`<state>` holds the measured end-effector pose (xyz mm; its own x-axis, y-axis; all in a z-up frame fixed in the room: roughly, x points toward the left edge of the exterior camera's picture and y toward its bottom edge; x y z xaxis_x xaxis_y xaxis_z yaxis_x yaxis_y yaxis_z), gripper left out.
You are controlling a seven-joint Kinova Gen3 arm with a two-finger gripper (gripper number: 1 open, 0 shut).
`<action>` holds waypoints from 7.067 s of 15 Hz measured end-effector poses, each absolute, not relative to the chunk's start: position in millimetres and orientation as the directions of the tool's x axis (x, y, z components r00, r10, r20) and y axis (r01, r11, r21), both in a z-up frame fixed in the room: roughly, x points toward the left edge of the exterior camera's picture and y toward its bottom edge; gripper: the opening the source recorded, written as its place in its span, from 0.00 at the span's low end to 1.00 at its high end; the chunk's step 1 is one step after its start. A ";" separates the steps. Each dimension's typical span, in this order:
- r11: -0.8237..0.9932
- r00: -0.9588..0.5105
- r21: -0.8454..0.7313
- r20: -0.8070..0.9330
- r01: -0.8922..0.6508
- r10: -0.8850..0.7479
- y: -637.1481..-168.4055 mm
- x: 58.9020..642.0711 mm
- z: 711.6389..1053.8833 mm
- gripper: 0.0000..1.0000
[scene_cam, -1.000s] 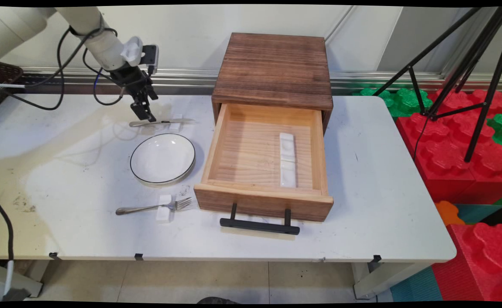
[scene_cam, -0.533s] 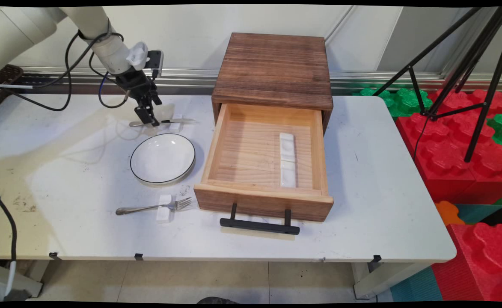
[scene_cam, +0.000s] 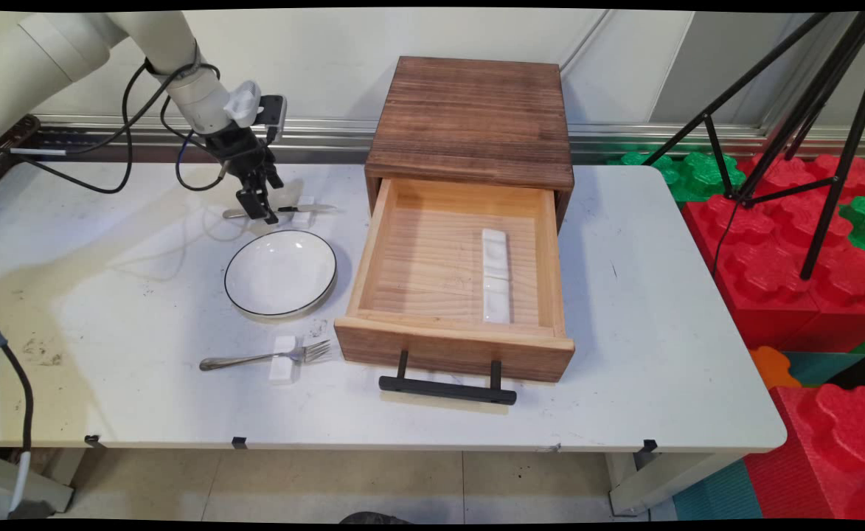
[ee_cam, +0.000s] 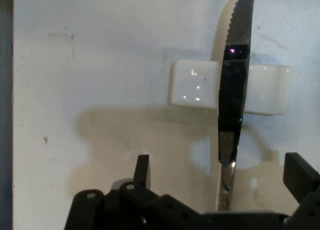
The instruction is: Pick up the knife from the left of the white plate, then place the picked object into the drawer
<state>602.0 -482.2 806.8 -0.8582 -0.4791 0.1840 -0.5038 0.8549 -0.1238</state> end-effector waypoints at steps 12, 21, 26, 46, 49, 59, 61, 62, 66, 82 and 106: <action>0.864 -0.865 -0.114 0.184 -0.491 -0.467 -481.5 600.1 801.3 0.00; 0.782 -0.799 -0.180 0.220 -0.597 -0.560 -468.0 603.3 821.7 0.00; 0.676 -0.721 -0.251 0.272 -0.693 -0.637 -455.9 606.5 854.8 0.00; 0.529 -0.628 -0.345 0.510 -0.775 -0.588 -406.6 514.3 992.4 0.00; 0.570 -0.643 -0.325 0.537 -0.755 -0.546 -396.7 480.8 1004.1 0.00; 0.719 -0.728 -0.277 0.520 -0.638 -0.446 -369.7 367.7 1009.1 0.00; 0.737 -0.739 -0.266 0.513 -0.622 -0.438 -368.5 347.0 1003.9 0.00; 0.747 -0.745 -0.262 0.509 -0.612 -0.432 -368.8 336.2 1000.6 0.00; 0.784 -0.771 -0.254 0.498 -0.566 -0.396 -377.6 300.9 986.8 0.00; 0.874 -0.826 -0.228 0.490 -0.430 -0.279 -439.2 267.4 915.1 0.00; 0.909 -0.852 -0.187 0.456 -0.373 -0.255 -465.5 291.3 834.1 0.00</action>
